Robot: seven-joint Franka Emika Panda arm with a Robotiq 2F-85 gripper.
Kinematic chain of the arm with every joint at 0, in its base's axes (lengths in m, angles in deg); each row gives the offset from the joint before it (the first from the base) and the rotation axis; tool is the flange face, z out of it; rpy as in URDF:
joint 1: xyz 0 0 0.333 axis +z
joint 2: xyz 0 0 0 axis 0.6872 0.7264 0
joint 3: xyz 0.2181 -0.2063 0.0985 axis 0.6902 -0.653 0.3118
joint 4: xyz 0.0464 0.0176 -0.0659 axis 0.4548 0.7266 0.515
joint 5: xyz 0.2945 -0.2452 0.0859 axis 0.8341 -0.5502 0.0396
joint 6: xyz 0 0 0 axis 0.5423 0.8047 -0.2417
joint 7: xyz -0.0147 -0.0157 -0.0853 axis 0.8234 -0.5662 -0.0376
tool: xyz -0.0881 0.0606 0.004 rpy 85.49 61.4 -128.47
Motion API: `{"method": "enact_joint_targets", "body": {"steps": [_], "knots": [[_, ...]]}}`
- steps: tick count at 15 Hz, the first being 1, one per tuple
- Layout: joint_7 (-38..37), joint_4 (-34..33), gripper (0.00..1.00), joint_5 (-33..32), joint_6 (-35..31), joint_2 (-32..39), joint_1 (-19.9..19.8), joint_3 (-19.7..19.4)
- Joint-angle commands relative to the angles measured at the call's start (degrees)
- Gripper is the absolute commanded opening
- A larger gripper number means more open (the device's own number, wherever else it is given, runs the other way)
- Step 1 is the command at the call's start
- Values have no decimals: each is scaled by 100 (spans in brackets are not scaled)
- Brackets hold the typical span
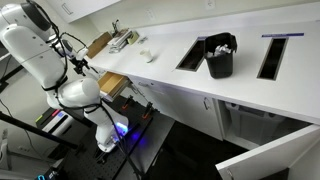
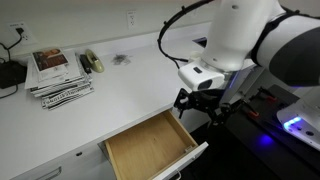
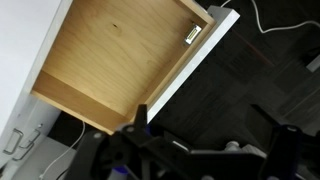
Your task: Open the second drawer from the right, take the paper out of the drawer and place it in the black bin on the counter then close the drawer
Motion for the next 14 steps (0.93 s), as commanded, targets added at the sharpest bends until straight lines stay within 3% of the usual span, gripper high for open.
{"method": "enact_joint_targets", "body": {"steps": [1, 6, 10, 14], "knots": [[282, -399, 73, -735, 139, 634, 230, 170], [889, -840, 34, -1568, 187, 1421, 680, 246], [1466, -1185, 4, -2229, 135, 1991, 1205, 62], [2127, -1642, 0, -2743, 275, 2613, 1829, -238]]}}
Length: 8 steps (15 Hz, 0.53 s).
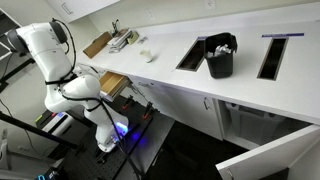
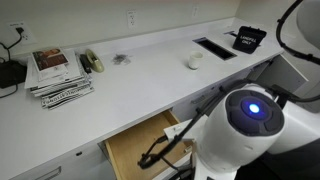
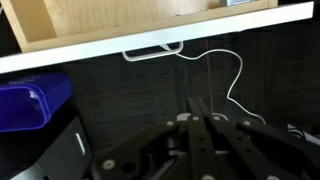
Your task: Open the second drawer from the right, take the paper out of the drawer and place it in the black bin on the counter then close the drawer
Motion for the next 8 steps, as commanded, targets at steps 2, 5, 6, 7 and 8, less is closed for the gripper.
{"method": "enact_joint_targets", "body": {"steps": [2, 5, 6, 7, 8], "knots": [[864, -744, 0, -529, 351, 695, 797, -489], [853, -580, 1, -390, 175, 651, 967, -698], [911, -664, 1, -421, 216, 726, 1050, -753], [929, -722, 1, -433, 235, 772, 1088, -774], [932, -745, 1, -446, 240, 781, 1092, -777]]}}
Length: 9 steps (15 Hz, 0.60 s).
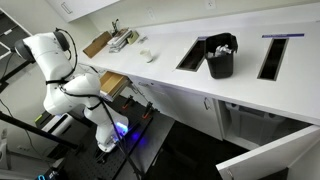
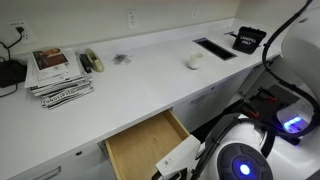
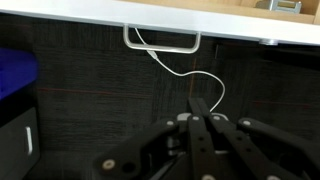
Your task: Open the second drawer from the right, take the paper out of the drawer and place it in the black bin on the counter then close the drawer
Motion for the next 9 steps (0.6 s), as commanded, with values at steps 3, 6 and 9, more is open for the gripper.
{"method": "enact_joint_targets", "body": {"steps": [3, 6, 9], "knots": [[194, -109, 0, 21, -37, 81, 162, -224], [341, -234, 0, -289, -232, 296, 313, -480], [530, -393, 0, -608, -437, 529, 432, -678]]}}
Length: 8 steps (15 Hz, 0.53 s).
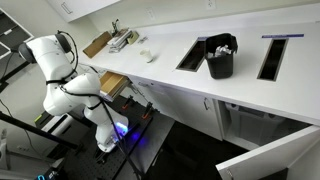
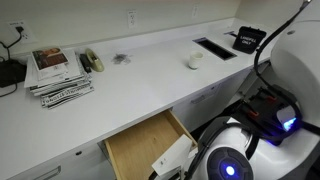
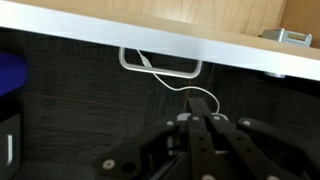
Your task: Open the second drawer from the right, take the paper out of the drawer and place it in the black bin on the counter then close the drawer
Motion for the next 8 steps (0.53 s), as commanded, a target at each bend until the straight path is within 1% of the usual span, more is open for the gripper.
{"method": "enact_joint_targets", "body": {"steps": [1, 3, 8], "knots": [[197, -328, 0, -461, -305, 300, 263, -327], [164, -467, 0, -896, -413, 422, 405, -523], [98, -796, 0, -1884, -234, 605, 717, -885]]}}
